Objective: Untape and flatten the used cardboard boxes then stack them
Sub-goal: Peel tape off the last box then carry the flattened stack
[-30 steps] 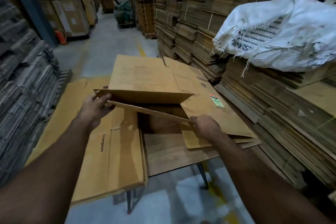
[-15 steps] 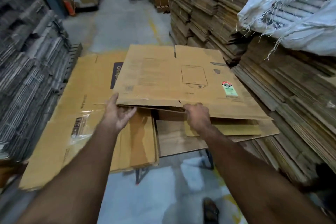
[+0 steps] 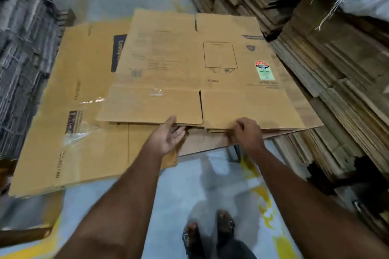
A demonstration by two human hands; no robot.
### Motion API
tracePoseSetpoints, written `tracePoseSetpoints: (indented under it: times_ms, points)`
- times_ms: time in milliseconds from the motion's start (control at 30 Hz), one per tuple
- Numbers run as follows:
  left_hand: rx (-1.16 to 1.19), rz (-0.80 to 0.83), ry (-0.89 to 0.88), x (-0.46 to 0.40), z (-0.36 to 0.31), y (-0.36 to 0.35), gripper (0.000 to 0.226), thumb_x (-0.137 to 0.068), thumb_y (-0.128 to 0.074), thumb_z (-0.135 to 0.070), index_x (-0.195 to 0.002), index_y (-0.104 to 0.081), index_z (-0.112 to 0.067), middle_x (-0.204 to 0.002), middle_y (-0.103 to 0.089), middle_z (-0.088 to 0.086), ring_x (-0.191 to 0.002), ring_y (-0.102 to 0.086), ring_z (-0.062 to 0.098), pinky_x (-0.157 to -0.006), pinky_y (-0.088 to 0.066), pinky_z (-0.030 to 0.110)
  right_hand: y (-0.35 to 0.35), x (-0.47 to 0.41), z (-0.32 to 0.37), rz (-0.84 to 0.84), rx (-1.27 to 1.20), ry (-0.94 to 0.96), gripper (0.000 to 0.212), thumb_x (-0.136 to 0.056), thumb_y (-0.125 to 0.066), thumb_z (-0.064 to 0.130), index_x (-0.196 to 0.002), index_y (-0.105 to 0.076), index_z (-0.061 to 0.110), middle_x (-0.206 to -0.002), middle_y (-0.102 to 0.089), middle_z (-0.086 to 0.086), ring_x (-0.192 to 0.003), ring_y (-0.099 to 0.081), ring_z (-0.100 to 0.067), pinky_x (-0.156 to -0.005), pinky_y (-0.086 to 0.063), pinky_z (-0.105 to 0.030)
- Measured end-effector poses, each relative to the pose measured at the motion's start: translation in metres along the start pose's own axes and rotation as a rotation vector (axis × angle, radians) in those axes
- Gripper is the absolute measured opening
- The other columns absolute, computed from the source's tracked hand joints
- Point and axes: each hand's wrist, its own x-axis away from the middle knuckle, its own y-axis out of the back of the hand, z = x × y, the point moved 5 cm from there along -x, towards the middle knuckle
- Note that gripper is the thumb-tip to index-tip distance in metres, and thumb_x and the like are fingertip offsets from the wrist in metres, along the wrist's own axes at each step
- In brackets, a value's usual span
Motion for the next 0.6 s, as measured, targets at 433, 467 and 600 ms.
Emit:
tracePoseSetpoints:
  times_ms: [433, 467, 600]
  points:
    - [-0.121, -0.036, -0.038, -0.023, 0.005, -0.052, 0.015, -0.099, -0.053, -0.023, -0.099, -0.056, -0.008, -0.083, -0.069, 0.011, -0.073, -0.059, 0.014, -0.044, -0.047, 0.011, -0.040, -0.003, -0.018, 0.051, -1.194, -0.711, 0.038, -0.092, -0.063, 0.048, -0.087, -0.058, 0.012, -0.061, -0.049, -0.005, -0.050, -0.051, -0.021, -0.066, -0.049, -0.043]
    - [-0.134, -0.008, -0.056, -0.018, -0.001, -0.055, 0.015, -0.100, -0.052, -0.021, -0.101, -0.055, -0.006, -0.078, -0.072, 0.011, -0.076, -0.058, 0.016, -0.045, -0.047, 0.011, -0.039, -0.010, -0.013, 0.082, -1.332, -0.700, 0.032, -0.093, -0.063, 0.046, -0.092, -0.056, 0.014, -0.066, -0.050, -0.003, -0.051, -0.054, -0.017, -0.068, -0.051, -0.040]
    - [-0.127, 0.049, -0.144, -0.005, -0.007, -0.047, 0.017, -0.098, -0.055, -0.019, -0.106, -0.059, -0.005, -0.091, -0.069, 0.010, -0.078, -0.059, 0.016, -0.061, -0.053, 0.019, -0.020, -0.035, 0.017, 0.095, -1.529, -0.690, 0.018, -0.096, -0.059, 0.027, -0.110, -0.057, 0.016, -0.106, -0.066, -0.011, -0.090, -0.066, -0.026, -0.070, -0.057, -0.041]
